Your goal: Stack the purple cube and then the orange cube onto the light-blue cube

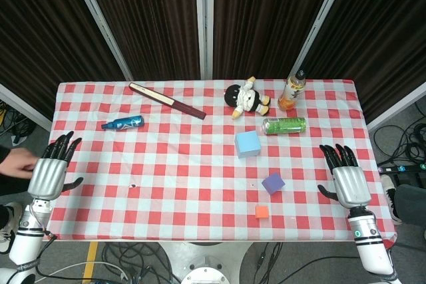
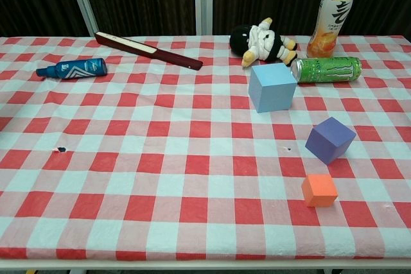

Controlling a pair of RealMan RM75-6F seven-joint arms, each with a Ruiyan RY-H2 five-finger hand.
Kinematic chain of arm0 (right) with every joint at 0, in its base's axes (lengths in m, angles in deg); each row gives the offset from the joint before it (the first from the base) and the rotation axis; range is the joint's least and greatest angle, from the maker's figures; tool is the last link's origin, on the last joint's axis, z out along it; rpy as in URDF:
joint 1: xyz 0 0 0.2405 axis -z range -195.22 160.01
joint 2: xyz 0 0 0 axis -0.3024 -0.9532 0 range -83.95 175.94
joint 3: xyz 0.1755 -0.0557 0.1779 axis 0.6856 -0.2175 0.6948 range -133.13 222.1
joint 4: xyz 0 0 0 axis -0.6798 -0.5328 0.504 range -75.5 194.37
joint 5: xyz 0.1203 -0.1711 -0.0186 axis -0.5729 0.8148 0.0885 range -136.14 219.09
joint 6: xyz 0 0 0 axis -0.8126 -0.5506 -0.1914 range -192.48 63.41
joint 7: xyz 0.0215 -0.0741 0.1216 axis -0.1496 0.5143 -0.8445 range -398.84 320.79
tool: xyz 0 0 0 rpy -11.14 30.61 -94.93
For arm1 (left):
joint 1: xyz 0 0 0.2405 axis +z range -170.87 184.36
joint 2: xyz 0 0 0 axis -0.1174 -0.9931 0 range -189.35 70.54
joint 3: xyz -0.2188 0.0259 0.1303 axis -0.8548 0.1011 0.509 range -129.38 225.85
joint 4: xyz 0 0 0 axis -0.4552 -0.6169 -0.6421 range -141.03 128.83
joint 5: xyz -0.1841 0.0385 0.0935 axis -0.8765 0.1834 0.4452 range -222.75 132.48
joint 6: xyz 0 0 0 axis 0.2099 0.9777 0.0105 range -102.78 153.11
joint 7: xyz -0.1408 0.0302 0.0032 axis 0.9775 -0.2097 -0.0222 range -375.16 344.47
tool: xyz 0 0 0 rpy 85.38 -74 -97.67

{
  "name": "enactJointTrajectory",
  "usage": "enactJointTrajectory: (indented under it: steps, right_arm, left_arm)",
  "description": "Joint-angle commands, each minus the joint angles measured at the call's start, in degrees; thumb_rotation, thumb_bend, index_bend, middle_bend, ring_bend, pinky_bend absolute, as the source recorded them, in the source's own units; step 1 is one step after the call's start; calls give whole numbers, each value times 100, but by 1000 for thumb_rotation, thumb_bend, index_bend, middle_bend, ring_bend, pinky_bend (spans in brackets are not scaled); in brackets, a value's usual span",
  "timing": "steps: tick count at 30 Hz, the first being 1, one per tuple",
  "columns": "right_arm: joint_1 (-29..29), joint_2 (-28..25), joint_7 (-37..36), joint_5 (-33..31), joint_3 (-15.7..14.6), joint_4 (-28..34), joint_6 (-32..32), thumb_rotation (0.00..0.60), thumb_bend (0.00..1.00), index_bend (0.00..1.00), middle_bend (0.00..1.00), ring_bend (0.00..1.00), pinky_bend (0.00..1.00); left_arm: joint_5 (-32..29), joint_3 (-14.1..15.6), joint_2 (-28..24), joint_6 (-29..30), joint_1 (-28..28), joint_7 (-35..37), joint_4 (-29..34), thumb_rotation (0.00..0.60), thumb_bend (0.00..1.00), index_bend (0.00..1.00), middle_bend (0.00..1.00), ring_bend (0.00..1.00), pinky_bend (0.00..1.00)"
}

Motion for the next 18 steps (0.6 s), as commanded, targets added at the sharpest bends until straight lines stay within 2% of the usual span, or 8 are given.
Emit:
enactJointTrajectory:
  steps: [1, 10, 18]
  right_arm:
    - [-2, -4, -2, -7, 0, 5, 7, 600, 94, 9, 107, 0, 34]
    - [-171, -185, -247, 48, 23, 179, 290, 600, 101, 9, 135, 0, 34]
    - [-998, -958, -225, 489, -80, 507, 1601, 600, 109, 50, 209, 57, 93]
  left_arm:
    - [-2, 2, 4, -8, -1, -7, -3, 600, 0, 162, 122, 77, 186]
    - [-8, -12, 21, -7, -9, -32, -11, 600, 0, 162, 122, 77, 186]
    - [-19, -29, -4, -23, -17, 45, -24, 600, 0, 162, 122, 77, 186]
